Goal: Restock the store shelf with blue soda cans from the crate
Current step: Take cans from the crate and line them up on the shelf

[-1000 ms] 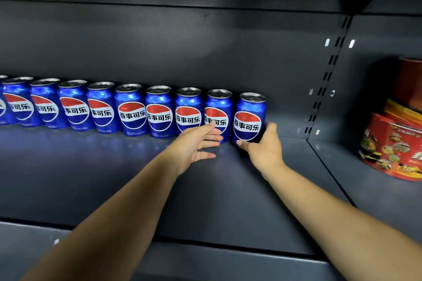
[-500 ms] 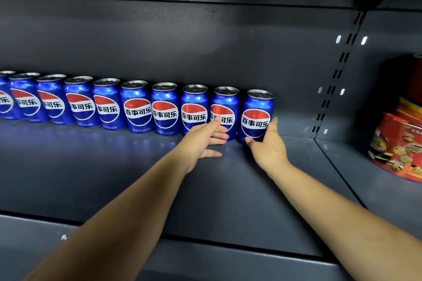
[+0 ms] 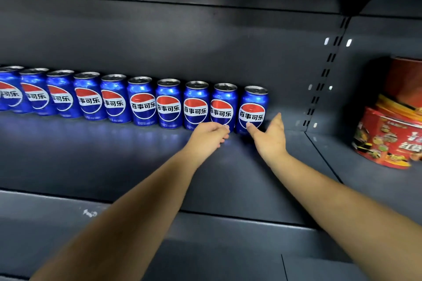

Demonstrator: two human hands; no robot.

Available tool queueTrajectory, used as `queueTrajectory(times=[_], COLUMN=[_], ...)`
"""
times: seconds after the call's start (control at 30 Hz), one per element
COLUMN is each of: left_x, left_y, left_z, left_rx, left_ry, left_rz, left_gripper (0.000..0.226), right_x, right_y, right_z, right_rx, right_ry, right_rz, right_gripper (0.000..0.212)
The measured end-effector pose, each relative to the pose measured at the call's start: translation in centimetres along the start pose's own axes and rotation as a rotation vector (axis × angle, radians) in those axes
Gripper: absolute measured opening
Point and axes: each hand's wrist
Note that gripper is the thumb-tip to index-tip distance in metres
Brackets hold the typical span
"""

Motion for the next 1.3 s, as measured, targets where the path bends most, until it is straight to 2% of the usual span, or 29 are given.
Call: queueTrajectory(times=[0.13,0.27,0.37,0.43,0.57,0.63,0.87,1.1,1.3], left_x=[3.1,7.6,10.9,13.3,18.9,22.0,31.1,36.7,38.2], left_y=[1.5,2.4,2.4,1.9,0.3,-0.9,-6.6,-12.0,-15.9], left_z=[-0.1,0.3,0.5,0.6,0.5,0.4,0.5,0.6,0.7], left_rx=[-0.195,-0.415,-0.432,-0.451,-0.503,-0.473,-0.429,-0.601,-0.749], left_ry=[-0.054,-0.099,-0.075,-0.049,-0.002,0.018,0.021,-0.083,-0.158], left_rz=[-0.025,-0.179,-0.287,-0.344,-0.452,-0.448,-0.365,-0.241,-0.131], left_gripper=[0.017,0.016,0.017,0.017,0.020,0.021,0.021,0.025,0.026], right_x=[2.8,6.6,10.0,12.9,19.5,22.7,32.0,37.9,39.9], right_y=[-0.8,-2.1,-3.1,-3.9,-4.7,-4.6,-2.3,2.0,5.7], right_z=[1.1,2.0,2.0,1.8,0.5,-0.5,-4.4,-8.2,-11.1], right_rx=[0.100,0.179,0.263,0.293,0.114,0.093,0.311,0.300,0.290], right_ry=[-0.136,-0.291,-0.310,-0.288,-0.358,-0.354,-0.431,-0.539,-0.628], right_rz=[0.019,0.095,0.136,0.197,0.222,0.231,0.335,0.174,0.092], right_gripper=[0.094,0.071,0.073,0.063,0.051,0.044,0.027,0.025,0.024])
Point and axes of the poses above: each hand's wrist, its own x-axis away from the middle knuckle, its own z-axis out of the back of the hand, y = z × x, and after that the axes turned 11 degrees about -y, right-handed
